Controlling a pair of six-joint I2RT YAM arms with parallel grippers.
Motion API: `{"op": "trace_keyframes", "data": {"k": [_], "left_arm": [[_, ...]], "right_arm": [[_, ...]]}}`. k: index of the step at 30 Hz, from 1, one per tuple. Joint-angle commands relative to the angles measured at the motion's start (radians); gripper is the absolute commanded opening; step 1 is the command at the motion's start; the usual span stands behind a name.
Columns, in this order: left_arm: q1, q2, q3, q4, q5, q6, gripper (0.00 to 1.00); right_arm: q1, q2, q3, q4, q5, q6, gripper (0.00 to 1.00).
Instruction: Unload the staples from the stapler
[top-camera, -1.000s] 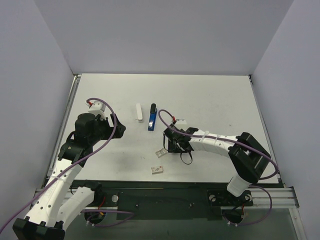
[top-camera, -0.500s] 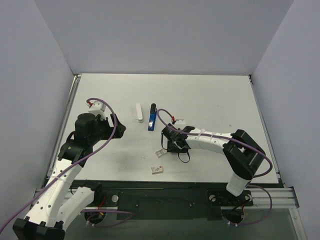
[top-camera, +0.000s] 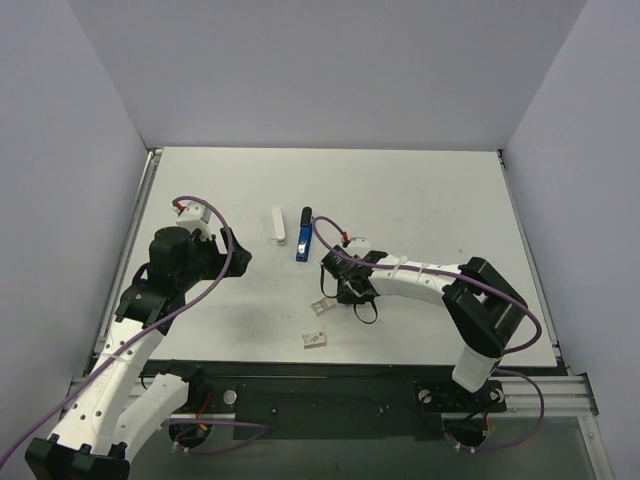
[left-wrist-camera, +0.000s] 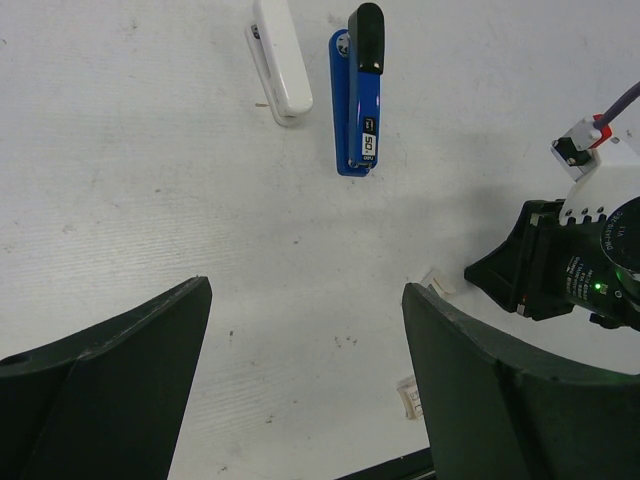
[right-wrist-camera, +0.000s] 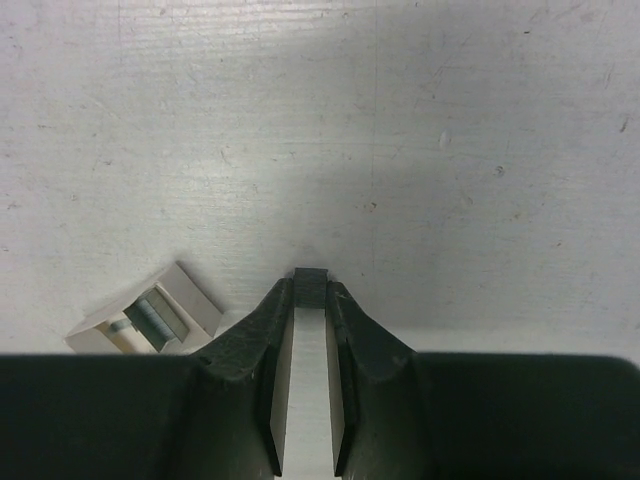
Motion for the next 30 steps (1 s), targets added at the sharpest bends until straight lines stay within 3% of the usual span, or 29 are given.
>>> {"op": "trace_keyframes", "data": {"k": [1,7,16,30], "left_arm": [[0.008,-0.014,0.007,0.039,0.012,0.011,0.88],[0.008,-0.014,0.007,0.042,0.012,0.009,0.88],[0.008,-0.012,0.007,0.04,0.011,0.009,0.88],[0.008,-0.014,0.007,0.04,0.012,0.009,0.88]], "right_arm": [[-0.004,0.02,0.034,-0.05,0.01,0.002,0.1],[0.006,-0.02,0.09,-0.099,0.062,-0.041,0.04],[0.044,-0.095,0.133,-0.122,0.106,-0.115,0.05],[0.098,-0.023,0.187,-0.055,-0.079,-0.306,0.05]]}}
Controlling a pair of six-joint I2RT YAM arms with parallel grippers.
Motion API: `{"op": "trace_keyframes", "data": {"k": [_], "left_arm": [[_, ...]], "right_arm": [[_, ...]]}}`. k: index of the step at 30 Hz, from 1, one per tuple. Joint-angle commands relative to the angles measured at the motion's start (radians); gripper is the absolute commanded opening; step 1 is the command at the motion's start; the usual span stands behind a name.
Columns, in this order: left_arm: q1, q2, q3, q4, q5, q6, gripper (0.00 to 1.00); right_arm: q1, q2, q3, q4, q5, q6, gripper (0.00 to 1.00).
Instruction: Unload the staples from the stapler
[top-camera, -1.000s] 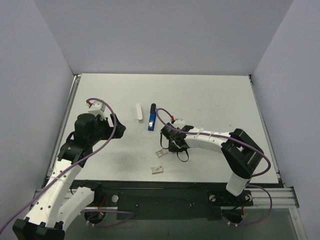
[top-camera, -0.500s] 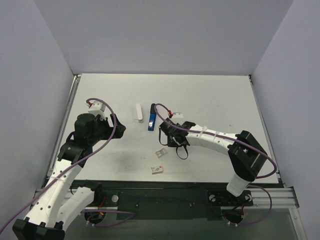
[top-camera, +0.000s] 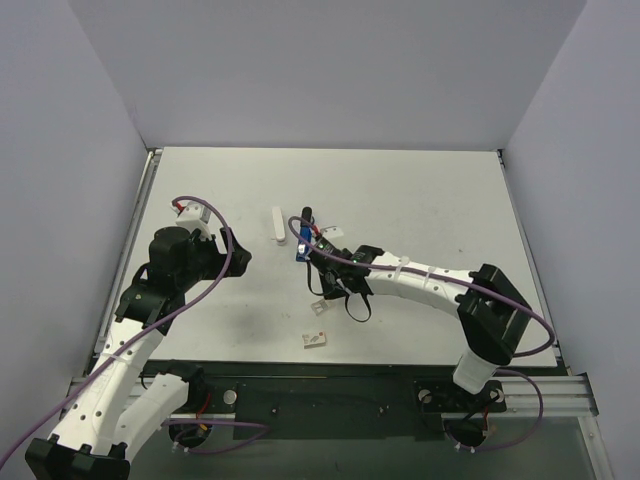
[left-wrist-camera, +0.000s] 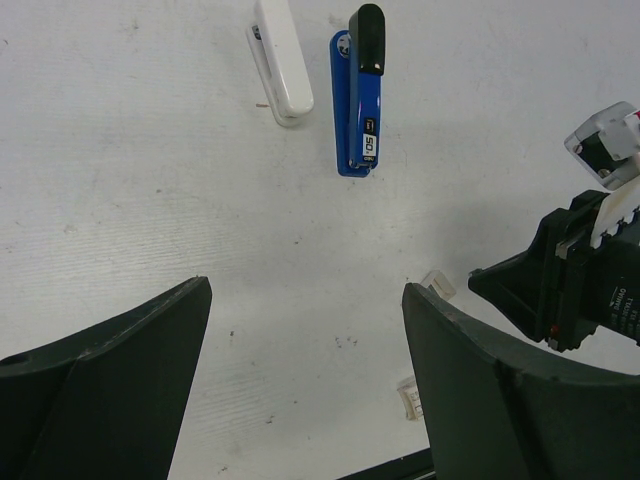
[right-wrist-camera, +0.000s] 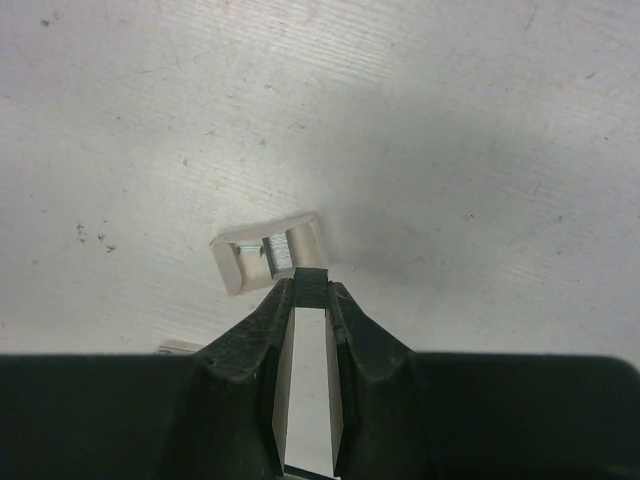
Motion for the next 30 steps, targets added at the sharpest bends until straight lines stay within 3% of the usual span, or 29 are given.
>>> {"op": "trace_keyframes", "data": {"k": [1,14,30], "left_arm": [[0.008,-0.012,0.009,0.04,0.012,0.011,0.88],[0.008,-0.012,0.009,0.04,0.012,0.011,0.88],[0.009,-0.008,0.009,0.039,0.011,0.011,0.88]], "right_arm": [[0.02,0.031,0.048,0.005,-0.077,-0.092,0.05],[0.04,0.098,0.064,0.026,-0.152,-0.19,0.06],[0.041,0.141,0.069,0.049,-0.166,-0.196,0.08]]}}
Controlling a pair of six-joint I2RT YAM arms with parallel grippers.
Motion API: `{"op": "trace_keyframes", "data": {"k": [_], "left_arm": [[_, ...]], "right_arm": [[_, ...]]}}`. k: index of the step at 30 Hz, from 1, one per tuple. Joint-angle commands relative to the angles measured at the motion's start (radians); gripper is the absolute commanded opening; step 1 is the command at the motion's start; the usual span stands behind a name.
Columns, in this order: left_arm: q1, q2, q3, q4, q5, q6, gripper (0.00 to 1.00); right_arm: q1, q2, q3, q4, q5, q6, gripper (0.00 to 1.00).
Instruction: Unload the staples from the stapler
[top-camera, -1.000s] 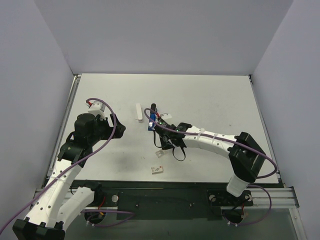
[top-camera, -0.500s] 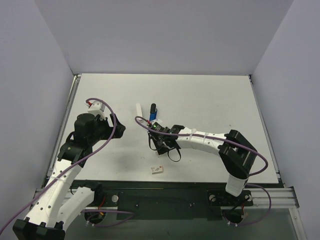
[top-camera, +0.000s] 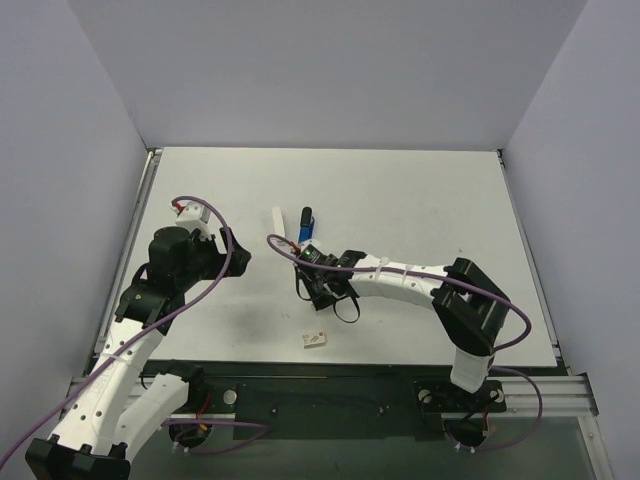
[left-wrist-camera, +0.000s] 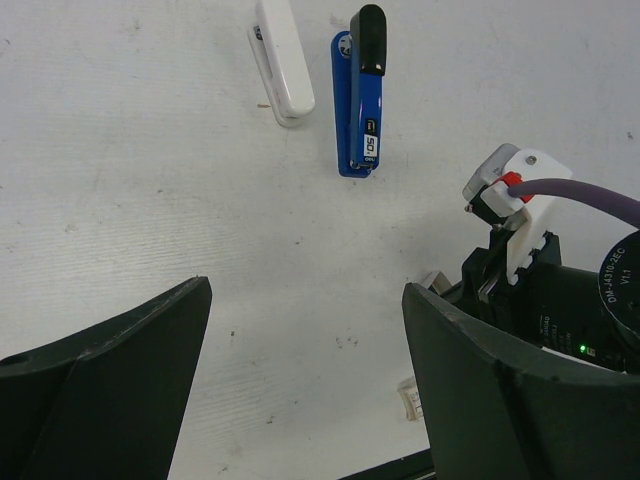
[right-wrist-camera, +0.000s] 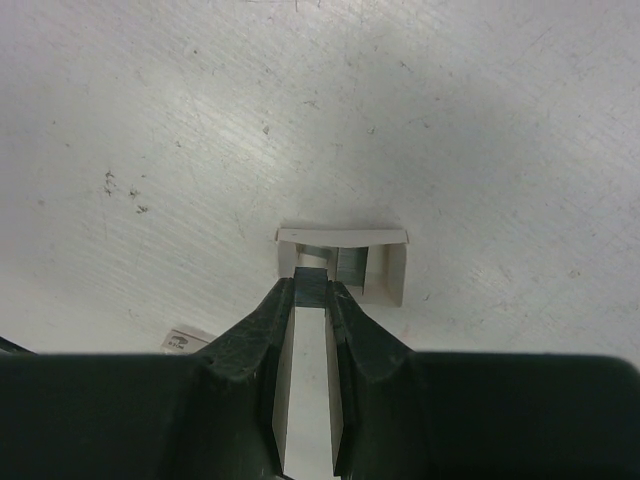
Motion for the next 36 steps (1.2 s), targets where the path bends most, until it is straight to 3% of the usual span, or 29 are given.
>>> {"op": "trace_keyframes", "data": {"k": [1,21,30,36], "left_arm": [[0.007,-0.008,0.007,0.039,0.011,0.011,0.88],[0.01,-0.004,0.007,0.042,0.012,0.011,0.88],[0.011,0.011,0.006,0.045,0.034,0.018,0.88],[-0.037,0.051,0.012,0.025,0.017,0.019,0.82]], "right_arm": [[0.005,0.03,0.034,-0.009,-0.005,-0.009,0.08],[0.007,-0.014,0.019,0.01,-0.008,0.002,0.25],[-0.003,-0.161,-0.043,0.016,0.064,0.045,0.3],[-0.044,-0.223,-0.116,0.021,0.078,0.096,0.31]]}}
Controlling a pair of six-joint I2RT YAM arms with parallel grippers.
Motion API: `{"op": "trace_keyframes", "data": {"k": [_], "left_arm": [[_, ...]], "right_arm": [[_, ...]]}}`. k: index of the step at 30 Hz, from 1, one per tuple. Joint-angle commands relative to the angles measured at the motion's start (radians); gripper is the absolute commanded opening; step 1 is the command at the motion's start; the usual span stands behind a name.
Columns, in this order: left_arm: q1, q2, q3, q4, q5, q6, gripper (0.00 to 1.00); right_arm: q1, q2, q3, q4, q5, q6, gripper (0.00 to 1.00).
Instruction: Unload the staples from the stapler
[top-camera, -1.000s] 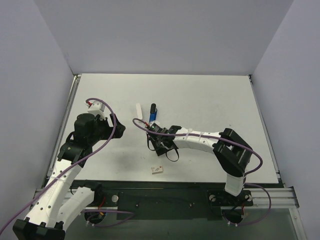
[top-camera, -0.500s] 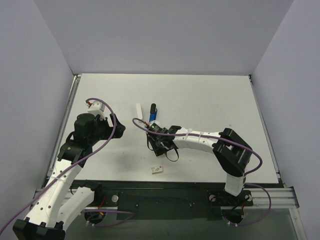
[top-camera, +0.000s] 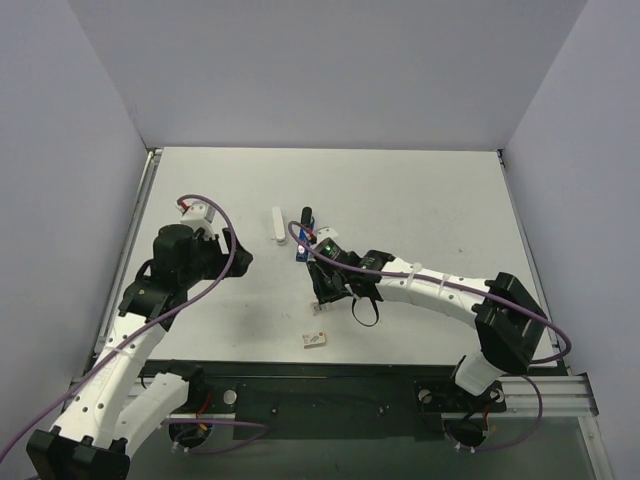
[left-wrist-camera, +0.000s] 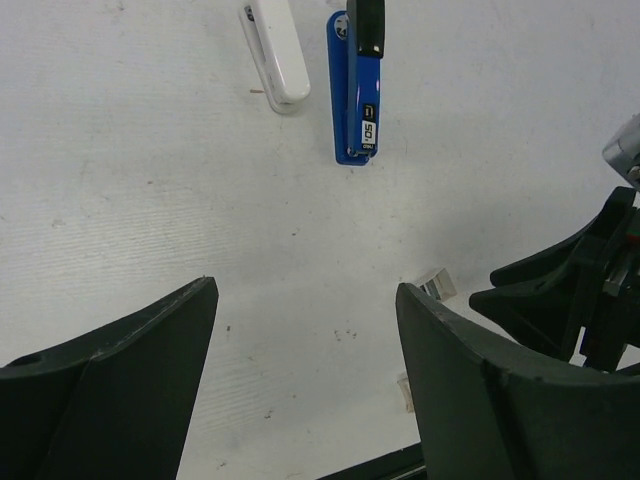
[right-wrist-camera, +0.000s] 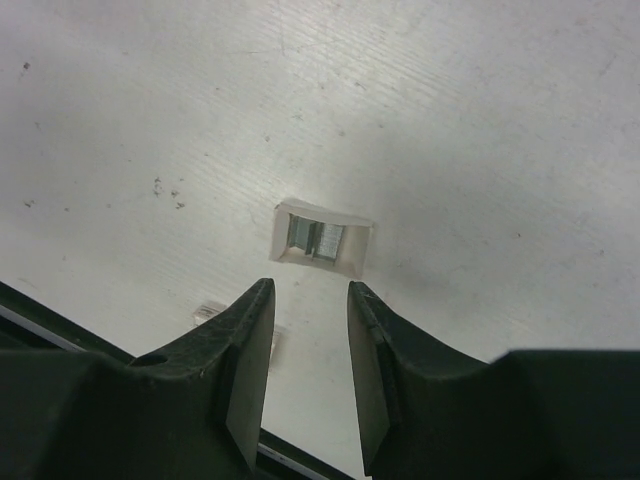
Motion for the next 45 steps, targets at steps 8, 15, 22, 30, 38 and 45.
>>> {"op": "trace_keyframes", "data": {"k": [8,15,22,30,38,45], "left_arm": [[-0.336,0.095,0.001,-0.055,-0.263,-0.135,0.72],[-0.452,0.112,-0.141,-0.024,-0.324,-0.28,0.24],[-0.484,0.118,-0.234,0.045,-0.28,-0.338,0.0],[-0.534,0.177,-0.277,0.123,-0.26,-0.373,0.0],[-0.589,0.246,-0.298,0.193,-0.25,-0.407,0.0],[-0.616,0.277,-0.313,0.238,-0.25,-0.432,0.0]], "right_arm": [[-0.063,-0.078,-0.125,-0.009,0.019,0.061,0.32],[-0.079,-0.055,-0.126,0.017,-0.004,0.075,0.31],[-0.094,-0.005,-0.103,0.03,-0.028,0.097,0.31],[-0.108,0.034,-0.105,0.049,-0.045,0.109,0.3],[-0.117,0.061,-0.097,0.063,-0.08,0.112,0.3],[-0.119,0.092,-0.088,0.072,-0.091,0.118,0.27]]}}
